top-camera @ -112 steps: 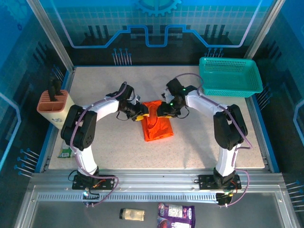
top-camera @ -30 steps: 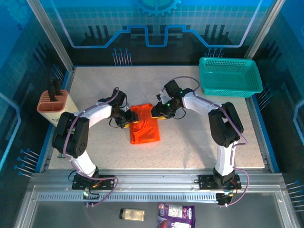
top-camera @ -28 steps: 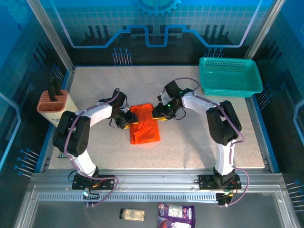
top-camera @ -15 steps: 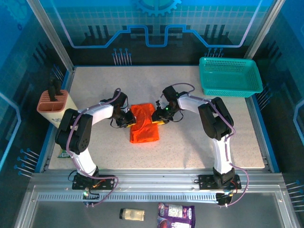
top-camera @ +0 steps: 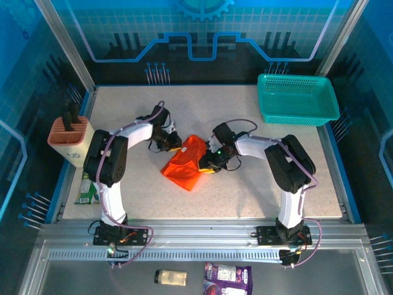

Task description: Fold the inside-out t-shirt

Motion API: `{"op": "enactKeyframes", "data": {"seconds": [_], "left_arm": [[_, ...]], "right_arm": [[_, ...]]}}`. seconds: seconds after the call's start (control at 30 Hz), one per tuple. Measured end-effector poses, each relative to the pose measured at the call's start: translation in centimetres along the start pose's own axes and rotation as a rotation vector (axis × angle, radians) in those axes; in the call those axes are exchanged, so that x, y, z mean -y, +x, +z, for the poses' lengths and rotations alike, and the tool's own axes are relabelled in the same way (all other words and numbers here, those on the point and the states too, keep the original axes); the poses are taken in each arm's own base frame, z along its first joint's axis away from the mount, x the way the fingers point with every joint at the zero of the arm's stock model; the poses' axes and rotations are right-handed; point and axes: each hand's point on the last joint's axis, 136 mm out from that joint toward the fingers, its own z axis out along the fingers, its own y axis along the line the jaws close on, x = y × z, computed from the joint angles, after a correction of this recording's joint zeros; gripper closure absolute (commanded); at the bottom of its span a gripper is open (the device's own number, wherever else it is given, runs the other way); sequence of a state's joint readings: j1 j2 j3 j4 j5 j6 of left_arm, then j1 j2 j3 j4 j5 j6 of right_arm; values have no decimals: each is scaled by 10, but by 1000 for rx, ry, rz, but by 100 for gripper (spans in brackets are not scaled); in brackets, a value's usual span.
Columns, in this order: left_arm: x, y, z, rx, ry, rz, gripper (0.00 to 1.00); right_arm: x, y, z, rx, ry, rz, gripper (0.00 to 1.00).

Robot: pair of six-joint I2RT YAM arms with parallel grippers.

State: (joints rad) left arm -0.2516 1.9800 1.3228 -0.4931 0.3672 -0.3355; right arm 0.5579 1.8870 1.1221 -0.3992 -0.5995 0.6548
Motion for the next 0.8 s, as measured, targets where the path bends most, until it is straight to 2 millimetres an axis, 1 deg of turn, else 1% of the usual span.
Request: {"op": "enactKeyframes", "data": {"seconds": [0.07,0.17,0.23,0.3,0.37,0.47,0.53,0.6,0.7,0.8], "left_arm": [[11,-15,4,1,38,66,77],[27,-30,8,-17,90,156,75],[37,-37,11,-26,120,207,72],[43,-37,11,-28,138,236,68],[47,-37,7,-23,150,243,65],[52,-36,-5,0,157,241,61],[54,-33,-23,32,151,227,59],[57,-29,-42,69,144,214,58],[61,-17,-69,120,147,185,58],[55,5,-80,129,148,132,57]], "right_arm": [[-4,5,-11,13,13,-11,57],[-1,-5,-39,82,28,-28,56],[10,-20,-62,133,49,-24,54],[19,-37,-80,169,67,-39,52],[21,-56,-92,183,83,-85,51],[12,-90,-94,177,97,-205,50],[6,-110,-89,159,98,-279,50],[5,-125,-83,138,95,-329,50],[5,-141,-74,105,93,-379,50],[5,-152,-62,63,77,-423,51]]}}
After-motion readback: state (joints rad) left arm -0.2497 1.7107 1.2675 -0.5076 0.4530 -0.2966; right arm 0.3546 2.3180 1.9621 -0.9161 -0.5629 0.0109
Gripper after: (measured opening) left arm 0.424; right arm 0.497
